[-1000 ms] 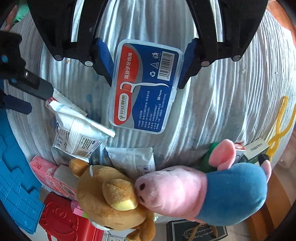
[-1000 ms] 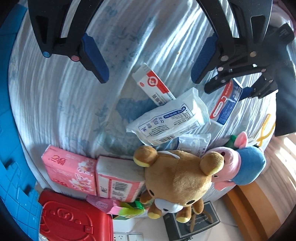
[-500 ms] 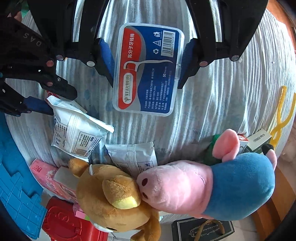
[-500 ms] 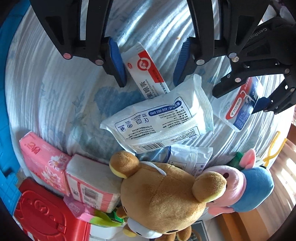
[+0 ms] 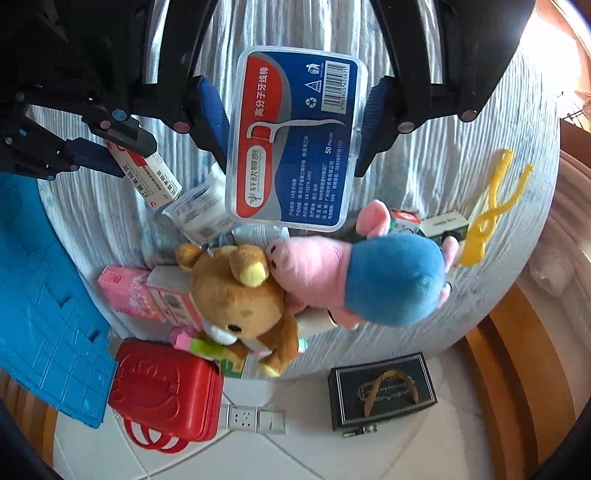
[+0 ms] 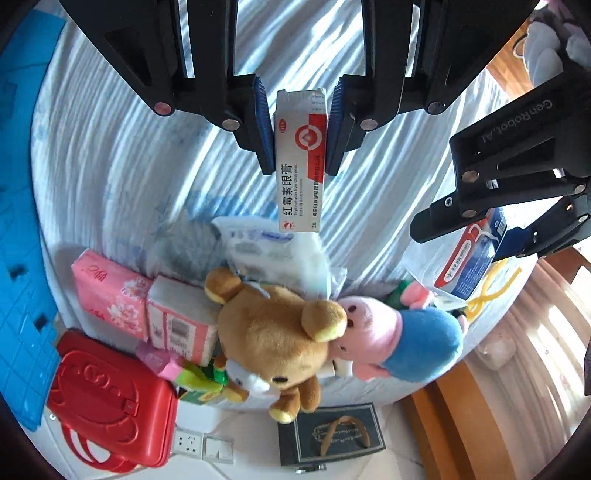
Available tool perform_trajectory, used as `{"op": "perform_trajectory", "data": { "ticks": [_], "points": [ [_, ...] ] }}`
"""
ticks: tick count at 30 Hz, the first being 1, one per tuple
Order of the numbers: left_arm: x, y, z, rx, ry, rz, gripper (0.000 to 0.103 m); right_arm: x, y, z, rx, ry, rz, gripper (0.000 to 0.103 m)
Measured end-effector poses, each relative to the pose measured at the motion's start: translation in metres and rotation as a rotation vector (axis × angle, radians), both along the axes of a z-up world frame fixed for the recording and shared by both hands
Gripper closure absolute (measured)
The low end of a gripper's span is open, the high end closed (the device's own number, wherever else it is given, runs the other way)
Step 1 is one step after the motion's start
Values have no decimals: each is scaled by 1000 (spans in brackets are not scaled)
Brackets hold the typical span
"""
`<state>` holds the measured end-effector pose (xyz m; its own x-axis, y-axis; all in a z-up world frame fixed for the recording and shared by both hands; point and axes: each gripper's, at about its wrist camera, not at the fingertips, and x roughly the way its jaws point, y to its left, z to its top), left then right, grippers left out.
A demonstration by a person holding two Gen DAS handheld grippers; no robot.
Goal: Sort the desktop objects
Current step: 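Lift both held boxes and carry them over the blue crate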
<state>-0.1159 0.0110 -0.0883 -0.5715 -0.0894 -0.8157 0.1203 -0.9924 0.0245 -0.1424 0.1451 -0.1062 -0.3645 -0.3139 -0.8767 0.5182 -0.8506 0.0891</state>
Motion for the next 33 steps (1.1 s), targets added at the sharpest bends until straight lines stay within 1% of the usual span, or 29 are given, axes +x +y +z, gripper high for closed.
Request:
{"op": "perform_trajectory", "data": {
  "ticks": [2, 6, 8, 12, 16, 20, 24, 28, 30, 31, 33],
  "points": [
    [1, -9, 23, -9, 49, -16, 42, 3, -3, 21, -20, 53, -18, 76],
    [10, -2, 60, -7, 150, -57, 42, 14, 2, 74, -54, 188, -81, 76],
    [12, 4, 77, -5, 192, -79, 42, 19, 11, 97, -62, 255, -123, 76],
    [16, 26, 102, 21, 259, -139, 42, 32, 30, 139, -43, 365, -219, 76],
    [16, 59, 119, 43, 307, -213, 42, 44, 60, 169, -17, 446, -296, 76],
    [17, 102, 139, 39, 347, -273, 42, 51, 96, 189, -15, 489, -364, 76],
    [15, 156, 155, 36, 398, -305, 42, 58, 141, 206, -4, 543, -400, 76],
    [8, 229, 176, 32, 444, -318, 42, 65, 209, 235, -11, 618, -421, 76],
    [4, 272, 189, 46, 461, -316, 42, 66, 250, 249, -5, 649, -428, 76],
    [2, 294, 195, 52, 458, -315, 42, 67, 273, 254, -1, 658, -433, 76],
    [-4, 339, 203, 75, 436, -333, 42, 65, 322, 261, 5, 646, -449, 76]
  ]
}}
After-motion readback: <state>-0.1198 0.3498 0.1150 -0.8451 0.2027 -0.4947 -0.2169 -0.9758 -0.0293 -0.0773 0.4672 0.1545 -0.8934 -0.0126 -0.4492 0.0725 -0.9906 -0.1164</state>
